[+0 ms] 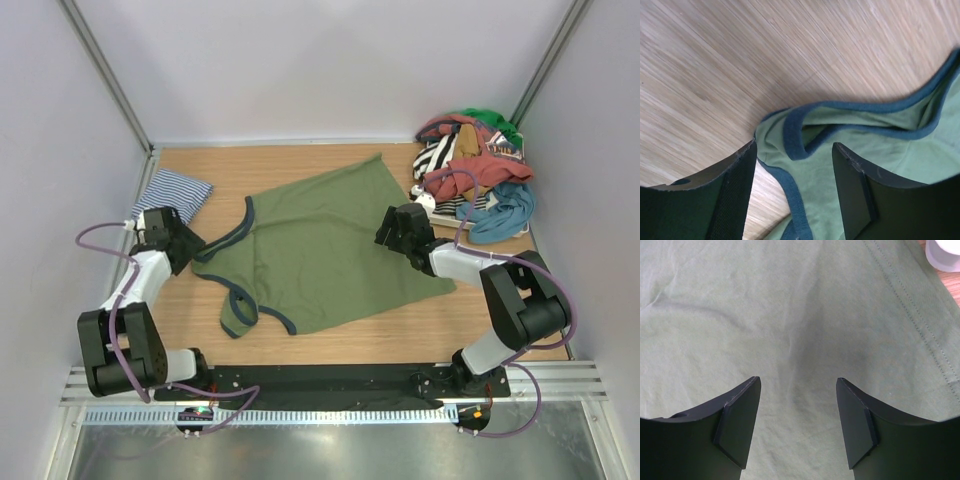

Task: Fold and stack the tank tops

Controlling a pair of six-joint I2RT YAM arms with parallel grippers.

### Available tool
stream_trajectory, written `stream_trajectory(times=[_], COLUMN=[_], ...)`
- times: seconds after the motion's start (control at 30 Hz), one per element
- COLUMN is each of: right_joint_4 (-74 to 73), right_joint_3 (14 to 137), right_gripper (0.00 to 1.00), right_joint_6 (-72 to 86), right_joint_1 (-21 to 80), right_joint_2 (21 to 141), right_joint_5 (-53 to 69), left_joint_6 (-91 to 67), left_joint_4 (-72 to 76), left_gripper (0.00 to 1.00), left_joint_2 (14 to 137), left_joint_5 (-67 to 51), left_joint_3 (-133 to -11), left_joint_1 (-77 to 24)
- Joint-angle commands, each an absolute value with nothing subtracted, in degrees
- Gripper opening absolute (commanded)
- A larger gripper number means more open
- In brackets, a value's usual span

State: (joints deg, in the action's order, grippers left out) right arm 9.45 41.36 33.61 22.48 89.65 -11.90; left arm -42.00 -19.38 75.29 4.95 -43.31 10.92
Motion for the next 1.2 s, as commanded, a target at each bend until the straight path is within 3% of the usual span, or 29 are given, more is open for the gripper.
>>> stream_trajectory(times=[0.0,0.3,0.5,0.57,0.7,1.07,1.17], right_joint_4=[11.6,11.4,11.4,11.3,11.3,9.0,9.0], right_joint_3=[42.4,42.5,42.5,42.6,42.6,44.0,44.3], right_gripper=[0.68,0.68,0.68,0.68,0.68,0.68,0.68], right_joint_6=[34.3,34.4,34.3,34.3,34.3,34.5,34.7], right_joint_1=[22.6,22.6,22.6,22.5,22.6,22.4,22.3], right_joint_2=[89.6,89.9,89.9,90.0,90.0,92.1,92.5], right_joint_5=[-13.2,-13.0,-13.1,-13.1,-13.2,-14.3,-13.8], left_joint_6=[-37.7,-35.6,-35.2,-34.7,-35.2,-44.7,-44.9], left_joint_4=[-17.0,-23.4,-24.2,-24.5,-24.6,-15.9,-15.0], left_gripper=[0.62,0.46,0.42,0.34,0.00,0.00,0.08], left_joint_2=[74.8,79.5,85.5,86.5,87.0,88.4,91.7], left_joint_5=[8.0,15.6,16.7,17.5,17.4,-0.5,-4.8], left_joint_3=[-43.1,-47.5,-50.5,-51.4,-52.1,-52.2,-54.7], left_joint_1=[6.8,3.3,3.3,3.3,4.5,21.7,21.8])
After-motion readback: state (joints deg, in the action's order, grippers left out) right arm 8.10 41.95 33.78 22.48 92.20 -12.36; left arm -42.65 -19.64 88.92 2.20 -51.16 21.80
